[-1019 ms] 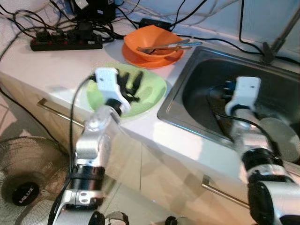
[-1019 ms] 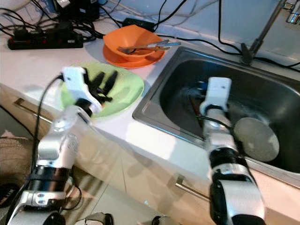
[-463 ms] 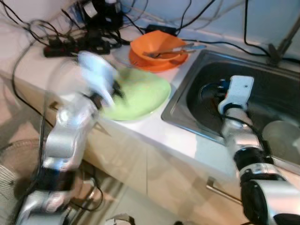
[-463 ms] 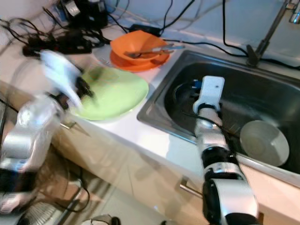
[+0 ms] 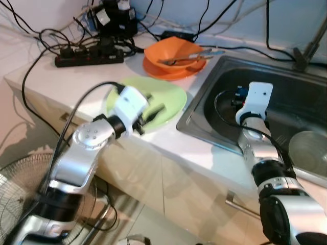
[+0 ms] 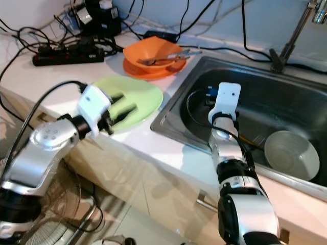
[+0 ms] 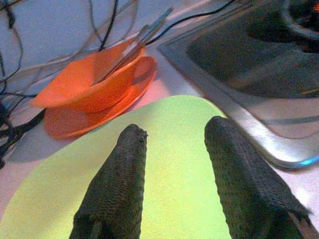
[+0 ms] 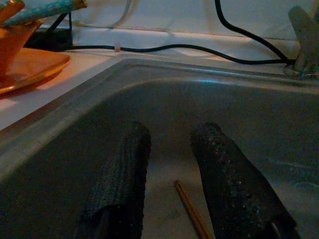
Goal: Kitchen organization
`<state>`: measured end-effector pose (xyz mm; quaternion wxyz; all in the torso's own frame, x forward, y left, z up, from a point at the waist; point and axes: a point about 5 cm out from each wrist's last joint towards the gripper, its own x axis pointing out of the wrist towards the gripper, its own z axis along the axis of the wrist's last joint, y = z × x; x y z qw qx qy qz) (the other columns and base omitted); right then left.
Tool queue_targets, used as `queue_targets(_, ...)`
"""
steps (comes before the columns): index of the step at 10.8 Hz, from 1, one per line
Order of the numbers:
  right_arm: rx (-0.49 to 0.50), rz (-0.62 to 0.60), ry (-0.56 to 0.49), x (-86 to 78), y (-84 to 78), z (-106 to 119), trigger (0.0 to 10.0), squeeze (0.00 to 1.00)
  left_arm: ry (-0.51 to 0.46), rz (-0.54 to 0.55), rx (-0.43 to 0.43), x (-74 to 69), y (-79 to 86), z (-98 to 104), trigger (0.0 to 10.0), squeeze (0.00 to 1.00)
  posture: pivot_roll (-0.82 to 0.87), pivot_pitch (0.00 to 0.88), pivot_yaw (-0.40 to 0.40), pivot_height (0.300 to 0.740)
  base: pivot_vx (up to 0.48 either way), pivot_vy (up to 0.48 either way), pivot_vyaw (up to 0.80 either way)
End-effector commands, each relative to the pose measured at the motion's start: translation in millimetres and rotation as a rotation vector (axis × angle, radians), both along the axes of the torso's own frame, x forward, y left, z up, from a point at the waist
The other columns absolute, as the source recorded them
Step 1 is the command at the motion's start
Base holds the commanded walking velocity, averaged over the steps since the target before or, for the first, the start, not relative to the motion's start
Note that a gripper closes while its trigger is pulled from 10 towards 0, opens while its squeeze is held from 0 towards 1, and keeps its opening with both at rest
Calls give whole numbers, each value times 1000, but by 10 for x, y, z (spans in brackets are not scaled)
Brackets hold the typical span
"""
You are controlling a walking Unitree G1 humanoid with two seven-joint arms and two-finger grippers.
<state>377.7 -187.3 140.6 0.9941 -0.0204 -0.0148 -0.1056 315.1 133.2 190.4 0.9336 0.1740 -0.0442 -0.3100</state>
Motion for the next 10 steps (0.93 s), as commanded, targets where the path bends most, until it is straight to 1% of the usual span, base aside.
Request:
queue_targets(1,21,-14,53,-73,-10,-190,10000,0,-22,110,-67,24,184,-8,10000,0,190,57,83,740,0,0,0)
queue_targets(2,24,-13,55,-72,-3,-195,10000,0,-10,114,-71,-35,260,-6,10000,0,206,57,78,740,0,0,0)
queue_targets(4,34,4,64,-42,69,-191,10000,0,49,9,-27,-234,314,-31,10000,0,247,50,67,740,0,0,0)
queue_targets(5,40,20,62,-26,115,-177,10000,0,67,-5,14,-284,363,-61,10000,0,264,45,63,740,0,0,0)
queue_targets(6,41,25,65,-19,130,-177,10000,0,71,5,36,-288,383,-85,10000,0,280,43,53,740,0,0,0)
queue_targets(8,44,36,75,12,149,-158,10000,0,88,24,51,-348,415,-101,10000,0,315,37,41,740,0,0,0)
queue_targets(9,42,40,75,22,156,-149,10000,0,84,38,55,-343,444,-94,10000,0,313,42,35,740,0,0,0)
queue_targets(10,38,45,71,28,153,-134,10000,0,80,39,54,-330,420,-91,10000,0,308,47,37,740,0,0,0)
